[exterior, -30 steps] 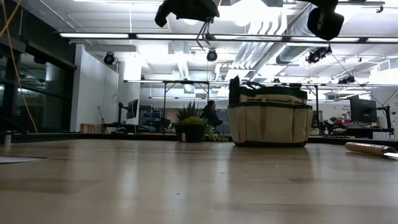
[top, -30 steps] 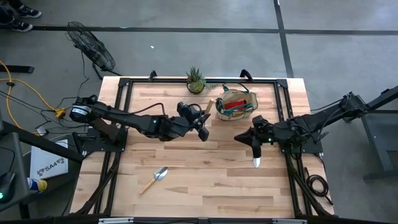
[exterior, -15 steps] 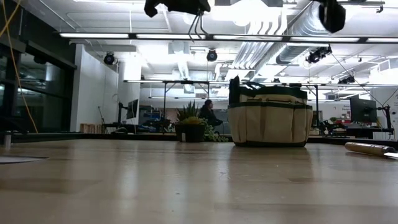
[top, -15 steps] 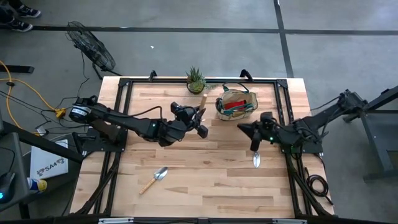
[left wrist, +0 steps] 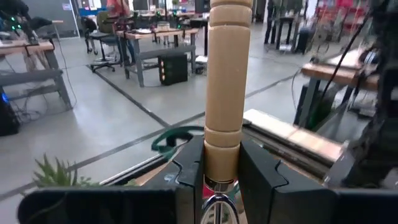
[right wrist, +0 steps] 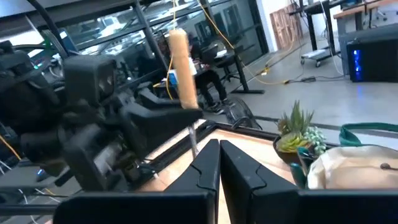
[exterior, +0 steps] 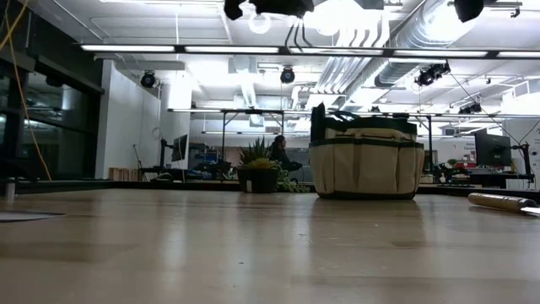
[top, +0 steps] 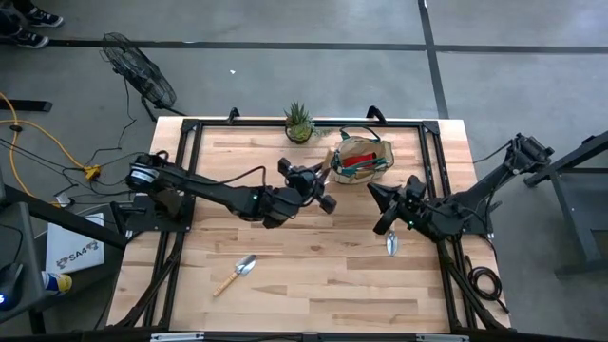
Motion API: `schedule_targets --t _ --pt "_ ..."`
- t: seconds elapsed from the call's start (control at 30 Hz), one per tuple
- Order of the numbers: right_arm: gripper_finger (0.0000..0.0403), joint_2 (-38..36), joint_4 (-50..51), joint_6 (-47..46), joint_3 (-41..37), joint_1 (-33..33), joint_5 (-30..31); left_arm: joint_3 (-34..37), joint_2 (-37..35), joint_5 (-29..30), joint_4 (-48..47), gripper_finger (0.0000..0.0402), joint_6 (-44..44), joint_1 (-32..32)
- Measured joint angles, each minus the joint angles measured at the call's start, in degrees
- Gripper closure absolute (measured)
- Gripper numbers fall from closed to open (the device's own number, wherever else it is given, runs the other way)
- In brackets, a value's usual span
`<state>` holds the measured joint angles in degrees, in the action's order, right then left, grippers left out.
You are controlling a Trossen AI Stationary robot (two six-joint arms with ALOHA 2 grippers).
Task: Pick & Place Garden tools in Gardening bag
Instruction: Put the light brown hand rake into the light brown gardening bag
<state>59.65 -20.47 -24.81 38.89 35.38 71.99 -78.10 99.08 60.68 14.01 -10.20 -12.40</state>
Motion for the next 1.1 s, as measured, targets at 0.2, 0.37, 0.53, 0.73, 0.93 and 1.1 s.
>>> schedule_targets --t 0.2,0.37,0.53,0.73,0.93,1.1 --pt "0.0400 0.55 -2.87 4.56 0.00 0.31 -0.96 -4.02 3.72 1.35 -0.45 0.0339 3.10 0.00" --pt "0.0398 0.55 -3.76 6.11 0.00 0.16 0.35 -6.40 5.81 2.57 -0.46 0.0339 5.06 0.02" --pt "0.0360 0.55 -3.75 6.97 0.00 -0.22 -0.12 -9.96 8.60 2.95 -0.51 0.0339 9.39 0.02" --pt "0.0264 0.55 -3.77 5.15 0.00 -0.22 0.08 -13.49 10.85 3.52 -0.29 0.0339 12.62 0.02" --pt "0.0189 0.55 -4.54 2.10 0.00 -1.14 -0.23 -13.73 10.94 4.86 -0.42 0.0339 14.84 0.04" --pt "0.0175 0.55 -8.55 3.32 0.00 -4.51 -5.97 -13.84 11.77 3.76 0.43 0.0339 16.27 0.04"
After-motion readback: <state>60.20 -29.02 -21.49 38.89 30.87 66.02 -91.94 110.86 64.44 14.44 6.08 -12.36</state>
